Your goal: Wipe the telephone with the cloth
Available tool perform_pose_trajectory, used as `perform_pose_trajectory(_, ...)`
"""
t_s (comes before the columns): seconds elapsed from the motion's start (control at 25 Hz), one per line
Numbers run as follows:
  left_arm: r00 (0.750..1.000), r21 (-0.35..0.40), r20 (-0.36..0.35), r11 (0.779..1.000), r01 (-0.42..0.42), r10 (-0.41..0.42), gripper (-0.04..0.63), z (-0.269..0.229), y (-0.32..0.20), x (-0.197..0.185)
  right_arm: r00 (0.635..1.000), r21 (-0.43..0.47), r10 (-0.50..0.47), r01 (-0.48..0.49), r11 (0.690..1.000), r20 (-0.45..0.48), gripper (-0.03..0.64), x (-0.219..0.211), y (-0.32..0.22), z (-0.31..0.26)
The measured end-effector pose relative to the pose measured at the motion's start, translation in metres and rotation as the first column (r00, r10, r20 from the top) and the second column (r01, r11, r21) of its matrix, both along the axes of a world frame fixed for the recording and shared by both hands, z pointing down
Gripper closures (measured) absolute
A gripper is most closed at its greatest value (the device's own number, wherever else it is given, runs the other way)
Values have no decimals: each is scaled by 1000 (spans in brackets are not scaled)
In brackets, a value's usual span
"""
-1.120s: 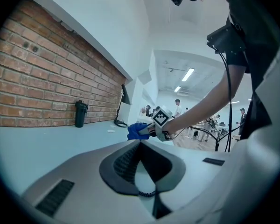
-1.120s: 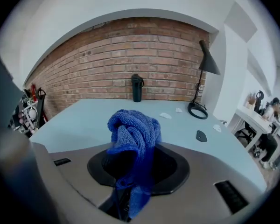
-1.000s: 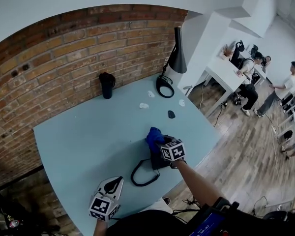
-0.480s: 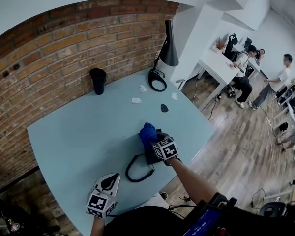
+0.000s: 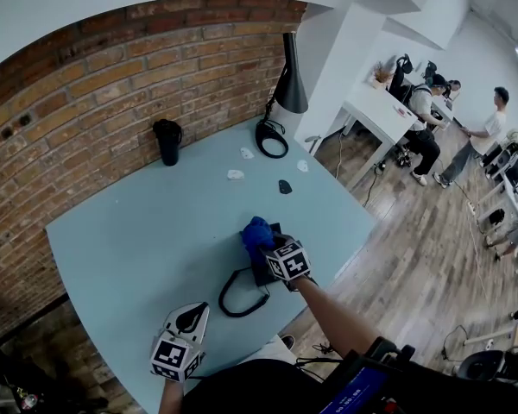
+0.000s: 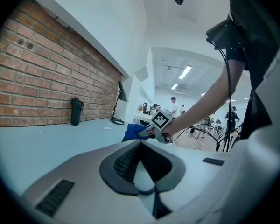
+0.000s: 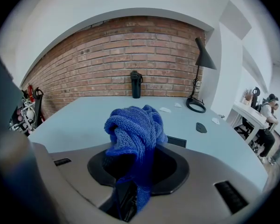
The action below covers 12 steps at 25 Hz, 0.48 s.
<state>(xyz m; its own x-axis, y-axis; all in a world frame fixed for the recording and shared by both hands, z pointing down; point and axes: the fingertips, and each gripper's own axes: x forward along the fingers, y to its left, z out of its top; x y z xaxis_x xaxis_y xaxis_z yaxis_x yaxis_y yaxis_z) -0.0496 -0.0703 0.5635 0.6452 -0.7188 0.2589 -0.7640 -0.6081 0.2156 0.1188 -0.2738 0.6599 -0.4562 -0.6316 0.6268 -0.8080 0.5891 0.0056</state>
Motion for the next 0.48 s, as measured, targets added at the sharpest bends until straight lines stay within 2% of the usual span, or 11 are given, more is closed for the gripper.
perform_pose_trajectory(0.48,1000,-5,7,1000,-9,9,580,2,3,1,1000,-24,6,-6,1000,1,476,3,12,6)
